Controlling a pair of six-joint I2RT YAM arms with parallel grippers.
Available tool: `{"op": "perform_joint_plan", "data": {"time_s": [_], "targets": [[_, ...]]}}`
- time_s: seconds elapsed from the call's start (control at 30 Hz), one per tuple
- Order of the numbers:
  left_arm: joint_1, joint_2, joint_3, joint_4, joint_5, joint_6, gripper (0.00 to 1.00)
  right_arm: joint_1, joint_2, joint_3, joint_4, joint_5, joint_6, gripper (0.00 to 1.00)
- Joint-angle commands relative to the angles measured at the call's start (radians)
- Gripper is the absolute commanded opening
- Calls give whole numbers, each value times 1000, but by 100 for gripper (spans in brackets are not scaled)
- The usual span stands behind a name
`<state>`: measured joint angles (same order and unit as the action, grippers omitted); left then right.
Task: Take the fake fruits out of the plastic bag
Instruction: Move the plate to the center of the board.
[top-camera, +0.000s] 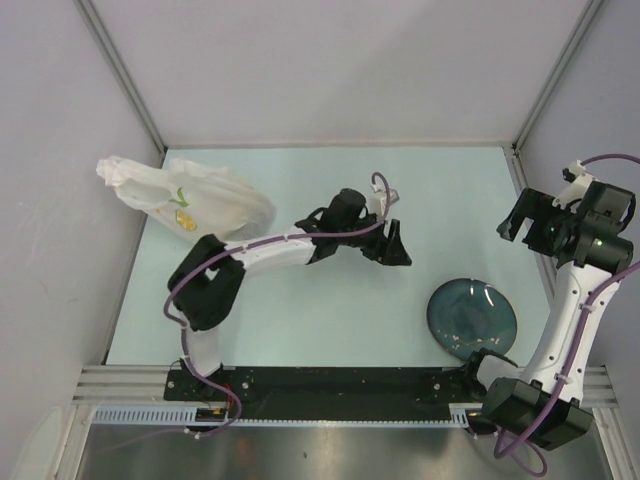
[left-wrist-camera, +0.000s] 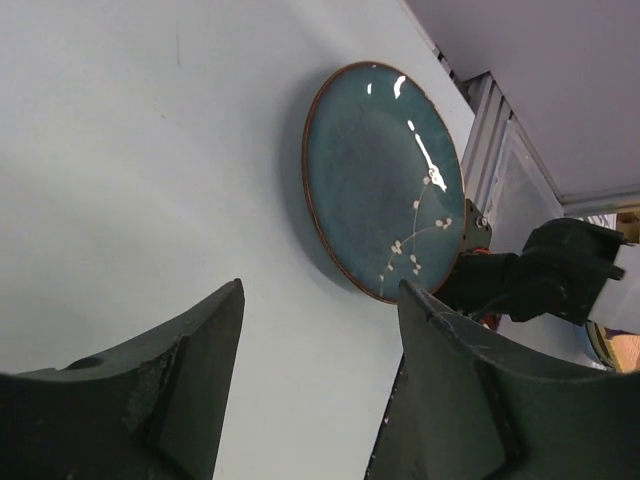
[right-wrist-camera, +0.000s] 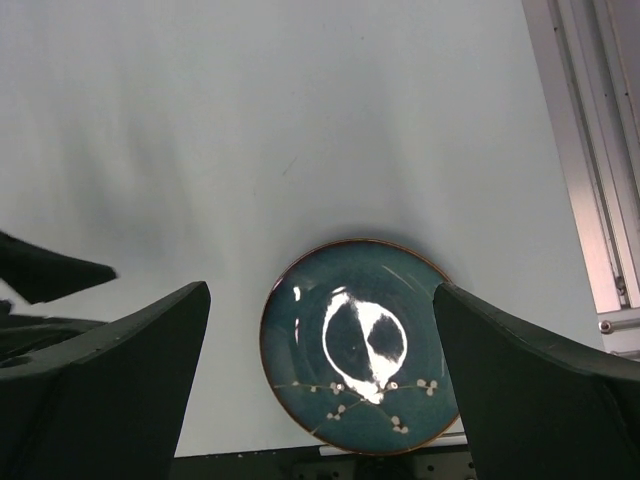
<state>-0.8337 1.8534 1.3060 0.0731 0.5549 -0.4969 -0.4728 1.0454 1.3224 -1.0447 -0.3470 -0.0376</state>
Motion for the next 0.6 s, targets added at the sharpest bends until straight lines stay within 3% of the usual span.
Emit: {"op": "perform_joint_plan", "data": {"time_s": [0.0,0.17,0.27,0.37,0.57], "targets": [[-59,118,114,135,43,-75,66,-35,-24,40,-26,-49,-2,100],[-126,262,216,128,126,-43,64,-56,-4,32,-23,-76,1,100],[-148,299,220,120,87,-43,64,-58,11,28,-21,-99,2,100],[-160,317,219,110,53,-40,73,-58,31,26,-21,-130,-1,100],[-203,381,271,114,56,-28,72,-58,59,26,-6,-161,16,100]]}}
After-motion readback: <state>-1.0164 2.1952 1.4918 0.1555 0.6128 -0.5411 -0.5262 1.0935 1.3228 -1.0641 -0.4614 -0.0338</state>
